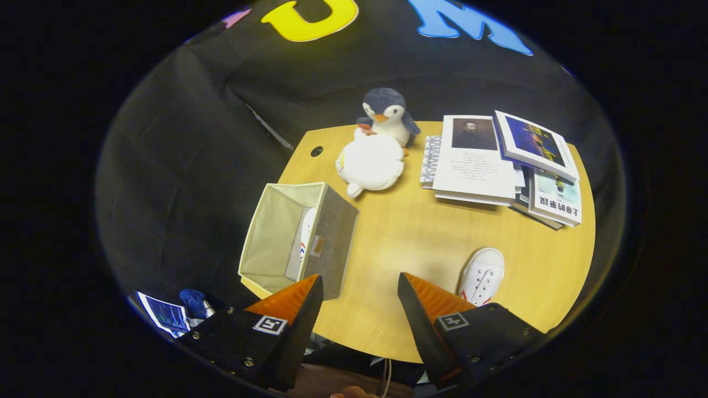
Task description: Open the storage box then place both shoes into the box .Put the left shoe in first, then the right shoe, with the right side of both shoes facing outward in a uniform manner.
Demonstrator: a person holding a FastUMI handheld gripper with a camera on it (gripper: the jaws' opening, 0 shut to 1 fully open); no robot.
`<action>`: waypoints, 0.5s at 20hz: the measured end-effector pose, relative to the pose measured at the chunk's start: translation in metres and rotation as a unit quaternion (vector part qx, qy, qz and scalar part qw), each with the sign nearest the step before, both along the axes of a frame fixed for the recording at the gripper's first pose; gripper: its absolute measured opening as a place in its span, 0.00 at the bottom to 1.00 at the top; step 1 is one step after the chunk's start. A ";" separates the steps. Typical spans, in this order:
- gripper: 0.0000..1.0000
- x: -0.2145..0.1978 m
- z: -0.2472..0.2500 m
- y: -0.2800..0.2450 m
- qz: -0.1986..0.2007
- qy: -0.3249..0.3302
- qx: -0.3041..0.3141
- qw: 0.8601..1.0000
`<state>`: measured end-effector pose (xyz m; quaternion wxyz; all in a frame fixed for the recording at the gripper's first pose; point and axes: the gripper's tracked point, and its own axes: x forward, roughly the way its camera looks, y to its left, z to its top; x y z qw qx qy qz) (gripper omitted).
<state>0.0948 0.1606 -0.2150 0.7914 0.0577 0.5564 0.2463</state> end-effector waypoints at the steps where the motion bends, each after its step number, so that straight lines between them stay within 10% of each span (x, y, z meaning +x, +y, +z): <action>1: 0.83 -0.001 -0.002 -0.012 -0.008 0.001 -0.003 1.000; 10: 0.84 -0.017 -0.064 -0.121 -0.097 0.054 -0.055 0.992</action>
